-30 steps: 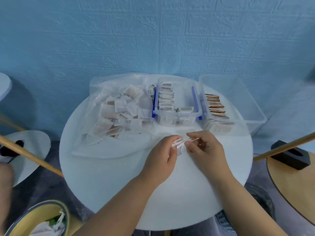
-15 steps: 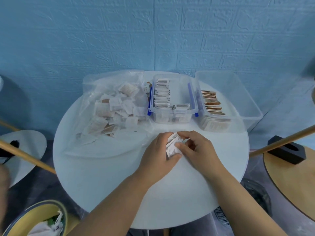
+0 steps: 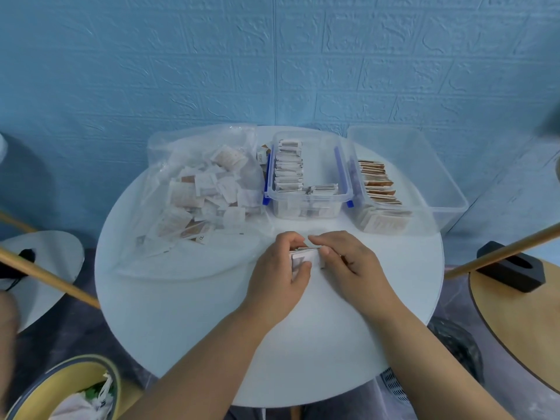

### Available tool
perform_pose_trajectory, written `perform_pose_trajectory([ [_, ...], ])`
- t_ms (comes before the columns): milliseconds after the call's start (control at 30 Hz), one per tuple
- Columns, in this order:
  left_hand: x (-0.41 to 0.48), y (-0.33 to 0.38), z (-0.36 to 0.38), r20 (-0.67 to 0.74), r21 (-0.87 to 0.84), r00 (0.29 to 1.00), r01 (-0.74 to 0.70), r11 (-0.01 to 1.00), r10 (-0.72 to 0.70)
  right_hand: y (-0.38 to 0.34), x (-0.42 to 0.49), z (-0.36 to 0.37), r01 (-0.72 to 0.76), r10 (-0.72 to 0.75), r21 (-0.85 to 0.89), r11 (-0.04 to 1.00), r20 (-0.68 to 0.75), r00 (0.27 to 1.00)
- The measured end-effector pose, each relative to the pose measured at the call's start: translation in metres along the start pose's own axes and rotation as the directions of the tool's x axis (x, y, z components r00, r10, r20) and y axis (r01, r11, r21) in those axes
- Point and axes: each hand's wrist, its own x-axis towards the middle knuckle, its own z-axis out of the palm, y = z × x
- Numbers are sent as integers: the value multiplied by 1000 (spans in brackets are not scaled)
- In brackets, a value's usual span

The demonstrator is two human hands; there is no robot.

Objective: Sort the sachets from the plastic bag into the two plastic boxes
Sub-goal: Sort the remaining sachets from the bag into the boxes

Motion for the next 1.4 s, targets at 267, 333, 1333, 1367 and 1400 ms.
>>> perform_pose_trajectory([
  [267,1,-2,3,28,103,1000,-2,995,-1,1,-1,1,-13,19,-55,998,113,993],
  [333,1,-1,3,23,91,1000,8,996,-10,2,-1,2,-25,33,-73,997,107,994],
  [1333,52,28,-28,7,279,987,-155,948,160,-46,70,-57,77,22,-286,955,328,944],
  [1367,61,31,-30,-15,277,985,-162,947,172,-48,80,-62,93,12,-297,950,332,943],
  [1400,70,33,-32,-39,273,983,-164,948,182,-48,91,-66,101,8,-307,946,336,942],
])
